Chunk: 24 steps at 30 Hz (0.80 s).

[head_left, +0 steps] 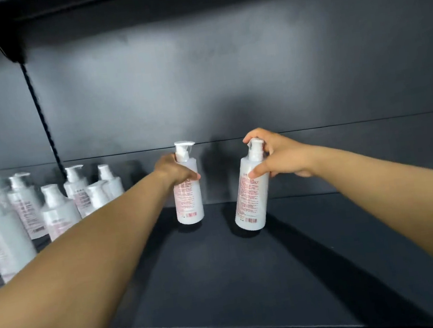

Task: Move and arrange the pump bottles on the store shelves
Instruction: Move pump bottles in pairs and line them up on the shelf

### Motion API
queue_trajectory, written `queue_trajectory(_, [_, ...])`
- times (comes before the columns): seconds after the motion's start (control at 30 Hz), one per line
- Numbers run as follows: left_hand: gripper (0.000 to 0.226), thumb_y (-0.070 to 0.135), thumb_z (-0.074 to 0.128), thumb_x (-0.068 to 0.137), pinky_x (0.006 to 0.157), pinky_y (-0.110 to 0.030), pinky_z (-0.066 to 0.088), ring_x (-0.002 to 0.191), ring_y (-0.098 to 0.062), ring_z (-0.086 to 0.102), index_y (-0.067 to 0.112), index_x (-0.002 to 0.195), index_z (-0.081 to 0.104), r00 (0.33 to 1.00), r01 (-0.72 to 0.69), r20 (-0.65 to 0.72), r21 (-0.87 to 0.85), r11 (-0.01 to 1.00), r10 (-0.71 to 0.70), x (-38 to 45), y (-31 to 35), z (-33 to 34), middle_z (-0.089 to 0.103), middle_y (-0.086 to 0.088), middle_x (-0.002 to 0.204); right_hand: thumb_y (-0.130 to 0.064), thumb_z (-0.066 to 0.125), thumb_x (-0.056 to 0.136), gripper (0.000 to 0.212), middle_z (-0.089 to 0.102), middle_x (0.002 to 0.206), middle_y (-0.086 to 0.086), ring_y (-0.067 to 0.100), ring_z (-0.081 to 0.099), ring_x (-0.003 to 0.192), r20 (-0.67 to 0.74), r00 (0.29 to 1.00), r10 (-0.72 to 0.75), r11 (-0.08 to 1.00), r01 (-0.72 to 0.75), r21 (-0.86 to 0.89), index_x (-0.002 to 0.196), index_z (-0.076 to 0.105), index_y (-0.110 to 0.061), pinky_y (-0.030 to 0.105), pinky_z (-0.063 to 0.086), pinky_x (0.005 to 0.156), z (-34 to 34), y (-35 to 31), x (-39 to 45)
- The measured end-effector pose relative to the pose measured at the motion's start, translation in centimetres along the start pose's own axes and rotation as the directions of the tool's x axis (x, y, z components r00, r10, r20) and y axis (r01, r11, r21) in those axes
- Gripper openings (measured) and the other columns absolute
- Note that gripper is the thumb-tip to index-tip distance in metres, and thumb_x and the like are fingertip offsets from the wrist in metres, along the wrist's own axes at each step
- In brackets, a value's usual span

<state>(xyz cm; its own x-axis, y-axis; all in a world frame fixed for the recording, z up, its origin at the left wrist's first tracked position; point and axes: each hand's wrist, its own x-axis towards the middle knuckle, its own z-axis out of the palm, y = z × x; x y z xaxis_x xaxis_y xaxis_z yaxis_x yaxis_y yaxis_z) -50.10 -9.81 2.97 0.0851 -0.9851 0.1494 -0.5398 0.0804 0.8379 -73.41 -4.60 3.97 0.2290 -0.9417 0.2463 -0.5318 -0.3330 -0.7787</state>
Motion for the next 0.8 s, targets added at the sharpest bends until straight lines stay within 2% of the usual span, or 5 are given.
queue_trajectory(0.17, [0.053, 0.004, 0.082, 0.064, 0.095, -0.044, 0.051, 0.102, -0.032, 0.064, 0.007, 0.112, 0.059, 0.998, 0.045, 0.042, -0.024, 0.999, -0.044, 2.5, -3.2, -0.9, 0.066, -0.014, 0.112, 0.006, 0.073, 0.072, 0.067, 0.05, 0.114, -0.003, 0.02, 0.053, 0.101, -0.054, 0.997, 0.05, 0.999, -0.05, -0.002, 0.125, 0.044, -0.025, 0.035, 0.054, 0.078, 5.7, -1.5, 3.9])
queue_trajectory(0.27, [0.058, 0.005, 0.081, 0.066, 0.097, -0.043, 0.049, 0.107, -0.032, 0.062, 0.007, 0.118, 0.055, 0.996, 0.056, 0.075, -0.035, 0.998, -0.053, 3.1, -4.7, -0.3, 0.064, -0.013, 0.117, 0.008, 0.071, 0.074, 0.07, 0.048, 0.126, 0.001, 0.024, 0.052, 0.112, -0.027, 0.995, 0.096, 0.995, -0.096, -0.012, 0.127, 0.043, -0.028, 0.039, 0.053, 0.085, 7.7, -1.3, 5.1])
queue_trajectory(0.57, [0.06, 0.007, 0.08, 0.069, 0.098, -0.044, 0.048, 0.11, -0.031, 0.059, 0.009, 0.122, 0.05, 0.991, 0.019, 0.132, -0.047, 0.999, -0.012, 3.7, -5.4, -0.6, 0.061, -0.012, 0.12, 0.009, 0.068, 0.077, 0.081, 0.046, 0.135, 0.0, 0.021, 0.05, 0.118, -0.031, 0.99, 0.134, 0.989, -0.136, -0.065, 0.139, 0.035, -0.03, 0.035, 0.049, 0.091, 8.3, -1.6, 5.2])
queue_trajectory(0.67, [0.063, 0.011, 0.078, 0.072, 0.098, -0.043, 0.047, 0.112, -0.031, 0.058, 0.008, 0.126, 0.044, 0.991, -0.008, 0.131, 0.037, 0.999, 0.003, 3.3, -5.5, -0.7, 0.058, -0.012, 0.123, 0.006, 0.071, 0.077, 0.09, 0.047, 0.14, -0.003, 0.015, 0.048, 0.12, -0.06, 0.99, 0.124, 0.985, -0.131, -0.114, 0.147, 0.028, -0.03, 0.03, 0.041, 0.1, 8.3, -1.8, 4.8])
queue_trajectory(0.8, [0.068, 0.018, 0.076, 0.075, 0.099, -0.041, 0.046, 0.117, -0.03, 0.056, 0.006, 0.131, 0.04, 0.988, -0.089, 0.144, 0.262, 0.961, 0.052, 2.5, -5.0, -1.4, 0.056, -0.011, 0.128, -0.004, 0.075, 0.077, 0.093, 0.048, 0.14, -0.004, 0.015, 0.05, 0.12, -0.075, 0.991, 0.109, 0.937, -0.128, -0.324, 0.15, 0.021, -0.028, 0.021, 0.035, 0.097, 8.1, -2.6, 4.4])
